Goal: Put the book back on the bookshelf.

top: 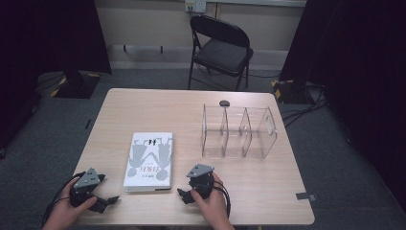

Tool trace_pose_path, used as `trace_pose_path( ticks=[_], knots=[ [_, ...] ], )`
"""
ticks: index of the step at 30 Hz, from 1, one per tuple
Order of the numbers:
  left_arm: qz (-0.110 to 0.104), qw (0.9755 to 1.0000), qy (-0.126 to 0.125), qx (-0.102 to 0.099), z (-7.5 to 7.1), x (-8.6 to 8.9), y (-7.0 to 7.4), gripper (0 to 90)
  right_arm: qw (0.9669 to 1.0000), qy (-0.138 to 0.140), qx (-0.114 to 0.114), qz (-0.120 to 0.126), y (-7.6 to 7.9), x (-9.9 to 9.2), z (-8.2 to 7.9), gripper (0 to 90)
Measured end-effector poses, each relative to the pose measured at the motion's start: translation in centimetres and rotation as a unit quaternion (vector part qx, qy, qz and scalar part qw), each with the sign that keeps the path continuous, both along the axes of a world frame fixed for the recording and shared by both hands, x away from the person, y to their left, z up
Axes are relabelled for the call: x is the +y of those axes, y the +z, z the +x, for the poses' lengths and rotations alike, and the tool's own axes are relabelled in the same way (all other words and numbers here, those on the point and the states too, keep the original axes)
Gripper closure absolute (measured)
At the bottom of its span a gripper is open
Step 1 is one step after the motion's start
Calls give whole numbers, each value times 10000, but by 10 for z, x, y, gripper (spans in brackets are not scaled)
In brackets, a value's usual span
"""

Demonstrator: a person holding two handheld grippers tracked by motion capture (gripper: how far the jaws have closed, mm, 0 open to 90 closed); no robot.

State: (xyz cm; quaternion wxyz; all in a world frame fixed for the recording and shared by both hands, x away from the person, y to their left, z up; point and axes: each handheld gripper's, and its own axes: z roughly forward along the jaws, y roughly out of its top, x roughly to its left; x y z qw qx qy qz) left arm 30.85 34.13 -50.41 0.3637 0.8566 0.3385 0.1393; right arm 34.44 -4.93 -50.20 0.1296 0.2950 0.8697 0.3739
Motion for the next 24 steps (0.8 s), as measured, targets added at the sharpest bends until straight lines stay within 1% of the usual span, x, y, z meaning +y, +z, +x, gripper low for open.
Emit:
trace_pose_path(
  ticks=[1,2,3,4,5,6,9,10,11,12,13,14,15,16,17,18,19,21,22,24],
  knots=[
    [-54,10000,49,19,-1,-1,0,0,10000,3,-1,0,0,0,0,100],
    [-47,10000,71,20,-2,-1,0,0,10000,-19,36,7,0,0,0,100],
    [3,10000,15,11,-2,-2,0,2,10000,-10,38,3,0,0,0,100],
    [-26,10000,27,-12,-3,-3,0,2,10000,47,27,7,0,1,1,100],
    [-26,10000,27,-12,-3,-3,0,2,10000,47,27,7,0,1,1,100],
    [3,10000,-46,22,-6,-3,0,2,9999,113,26,-1,0,1,3,100],
    [-12,10000,25,5,-6,-5,0,2,9999,161,31,2,0,2,4,100],
    [24,10000,20,46,-6,-5,1,1,9999,157,27,3,0,2,4,100],
    [24,10000,20,46,-6,-5,1,1,9999,159,22,2,0,2,4,100],
    [92,9999,62,118,-5,-8,3,2,9999,161,22,2,0,2,4,101],
    [195,9997,35,148,-4,-8,5,16,9998,178,18,8,0,2,4,100],
    [96,9998,64,132,-4,-10,6,59,9998,184,31,4,0,2,4,100],
    [138,9998,14,111,-4,-10,8,132,9998,222,10,6,0,2,4,101],
    [90,9999,61,124,-4,-11,9,206,9998,189,38,-2,0,2,3,101],
    [90,9999,61,124,-4,-11,9,217,9998,189,38,-2,0,2,3,101],
    [290,9995,51,132,-4,-12,12,206,9998,191,40,-1,0,2,3,100],
    [292,9995,67,116,-4,-12,12,204,9997,237,18,15,0,3,4,100],
    [307,9994,37,137,-4,-12,12,208,9997,234,23,-1,0,3,4,100],
    [232,9996,7,143,-4,-13,13,208,9998,220,37,-12,0,3,4,100],
    [206,9997,-1,155,-4,-15,15,207,9997,228,39,-5,0,4,4,100]
  ],
)
